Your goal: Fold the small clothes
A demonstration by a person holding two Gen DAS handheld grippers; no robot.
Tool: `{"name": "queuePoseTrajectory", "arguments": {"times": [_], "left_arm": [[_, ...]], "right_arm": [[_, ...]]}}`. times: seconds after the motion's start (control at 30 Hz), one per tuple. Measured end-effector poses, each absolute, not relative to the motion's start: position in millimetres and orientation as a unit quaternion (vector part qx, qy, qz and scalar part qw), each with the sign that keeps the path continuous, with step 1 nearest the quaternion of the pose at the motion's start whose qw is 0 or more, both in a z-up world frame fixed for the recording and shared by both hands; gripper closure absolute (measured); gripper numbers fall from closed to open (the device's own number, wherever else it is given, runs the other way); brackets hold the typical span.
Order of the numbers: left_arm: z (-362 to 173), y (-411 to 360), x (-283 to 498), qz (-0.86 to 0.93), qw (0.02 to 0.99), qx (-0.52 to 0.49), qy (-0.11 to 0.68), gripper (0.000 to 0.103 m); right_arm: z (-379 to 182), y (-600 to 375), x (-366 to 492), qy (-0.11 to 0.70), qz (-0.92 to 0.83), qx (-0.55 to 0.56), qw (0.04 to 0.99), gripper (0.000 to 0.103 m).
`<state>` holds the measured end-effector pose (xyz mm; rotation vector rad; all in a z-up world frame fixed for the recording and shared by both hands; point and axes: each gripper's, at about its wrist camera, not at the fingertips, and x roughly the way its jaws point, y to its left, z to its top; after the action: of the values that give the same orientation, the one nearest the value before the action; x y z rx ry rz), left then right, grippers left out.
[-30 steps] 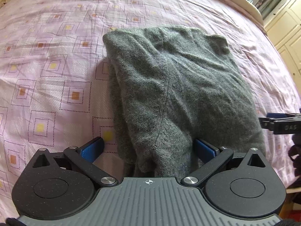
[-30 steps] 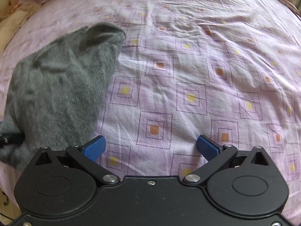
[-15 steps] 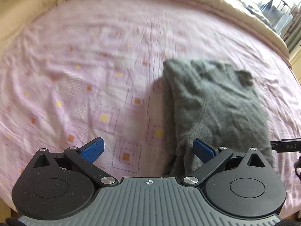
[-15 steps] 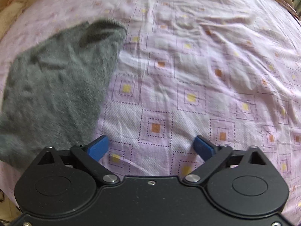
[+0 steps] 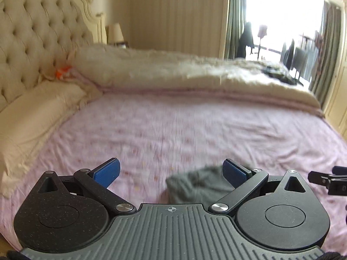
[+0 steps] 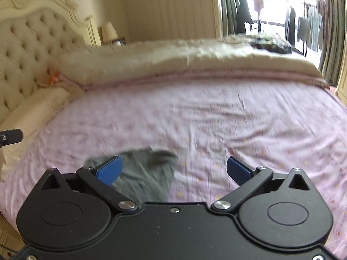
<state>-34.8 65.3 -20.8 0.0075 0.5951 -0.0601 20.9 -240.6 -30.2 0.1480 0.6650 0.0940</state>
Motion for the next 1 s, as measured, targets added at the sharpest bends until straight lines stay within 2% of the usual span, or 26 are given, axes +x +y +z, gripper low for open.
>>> {"name": "queuePoseTrajectory", "arguments": {"times": [0.17, 0.3, 0.77, 1.0], "left_arm": [[-11, 56, -29, 0.016, 0.947, 0.006, 0.321, 0.001], [-23, 44, -23, 0.059, 0.929, 0.070, 0.359, 0.001], [-77, 37, -44, 0.015, 0.866, 0.041, 0.498, 0.001], [-95, 32, -45, 0.016, 0.842, 0.047, 0.537, 0.001]], "right_arm": [[-17, -236, 24, 0.329, 0.069, 0.106, 0.936, 0.000], [-23, -237, 27, 0.349, 0.096, 0.146, 0.921, 0.000], [-62, -204, 11, 0.492, 0.093, 0.066, 0.863, 0.001], [-73, -195, 6, 0.526, 0.067, 0.054, 0.846, 0.001]]}}
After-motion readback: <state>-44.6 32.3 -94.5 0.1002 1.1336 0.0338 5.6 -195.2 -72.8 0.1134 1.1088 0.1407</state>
